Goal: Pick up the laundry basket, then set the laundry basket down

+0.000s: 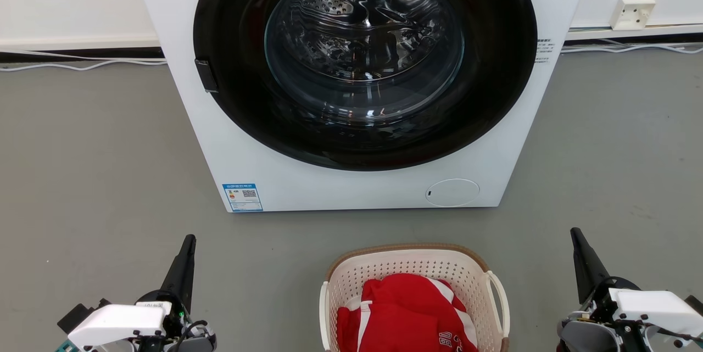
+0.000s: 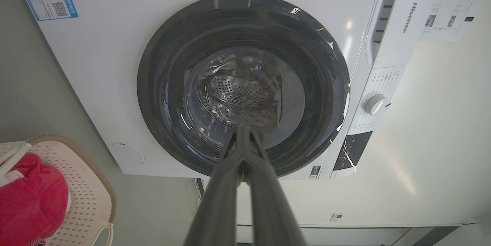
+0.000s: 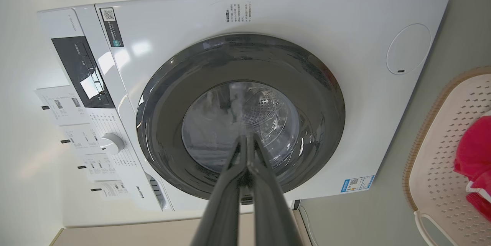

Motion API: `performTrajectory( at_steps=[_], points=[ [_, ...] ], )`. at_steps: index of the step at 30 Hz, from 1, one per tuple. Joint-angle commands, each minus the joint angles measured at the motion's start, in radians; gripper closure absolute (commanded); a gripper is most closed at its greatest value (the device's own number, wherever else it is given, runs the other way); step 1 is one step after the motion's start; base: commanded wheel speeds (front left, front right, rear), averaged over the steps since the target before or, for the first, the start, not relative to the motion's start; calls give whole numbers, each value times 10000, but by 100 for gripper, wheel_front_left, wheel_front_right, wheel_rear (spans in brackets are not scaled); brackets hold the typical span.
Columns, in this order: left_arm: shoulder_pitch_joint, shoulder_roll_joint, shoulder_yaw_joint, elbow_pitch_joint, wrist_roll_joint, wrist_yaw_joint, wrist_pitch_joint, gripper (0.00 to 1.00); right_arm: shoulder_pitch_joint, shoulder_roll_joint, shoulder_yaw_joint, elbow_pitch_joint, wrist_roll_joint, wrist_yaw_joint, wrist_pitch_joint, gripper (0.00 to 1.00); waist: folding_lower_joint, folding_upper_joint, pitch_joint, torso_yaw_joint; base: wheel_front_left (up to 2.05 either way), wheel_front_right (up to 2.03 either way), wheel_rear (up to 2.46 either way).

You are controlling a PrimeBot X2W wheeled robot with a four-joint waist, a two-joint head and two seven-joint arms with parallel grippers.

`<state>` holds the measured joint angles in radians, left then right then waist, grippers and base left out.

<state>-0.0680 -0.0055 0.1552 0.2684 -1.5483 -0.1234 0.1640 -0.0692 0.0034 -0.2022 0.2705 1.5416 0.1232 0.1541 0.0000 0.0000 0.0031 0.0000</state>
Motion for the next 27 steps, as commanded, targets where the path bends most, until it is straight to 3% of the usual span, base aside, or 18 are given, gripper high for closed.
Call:
performTrajectory(
  at_steps=[1,6,7,17,27],
  points=[
    [-473,55,270,-232,-23,-73,33,100,-461,-34,200,-253,90,75,133,100,0,0,0,0,0,0,0],
    [-473,55,270,-232,-23,-73,33,100,-461,-34,200,-253,90,75,133,100,0,0,0,0,0,0,0],
    [0,0,1,-1,0,0,0,0,-1,0,1,-1,0,0,0,0,0,0,0,0,0,0,0],
    [213,-17,-96,146,-22,0,-233,0,228,38,125,121,84,2,-127,0,23,0,-11,15,0,0,0],
    [224,-11,-174,-178,275,-7,-573,0,202,-11,378,-207,-73,8,-330,0,1,0,26,32,0,0,0]
  ],
)
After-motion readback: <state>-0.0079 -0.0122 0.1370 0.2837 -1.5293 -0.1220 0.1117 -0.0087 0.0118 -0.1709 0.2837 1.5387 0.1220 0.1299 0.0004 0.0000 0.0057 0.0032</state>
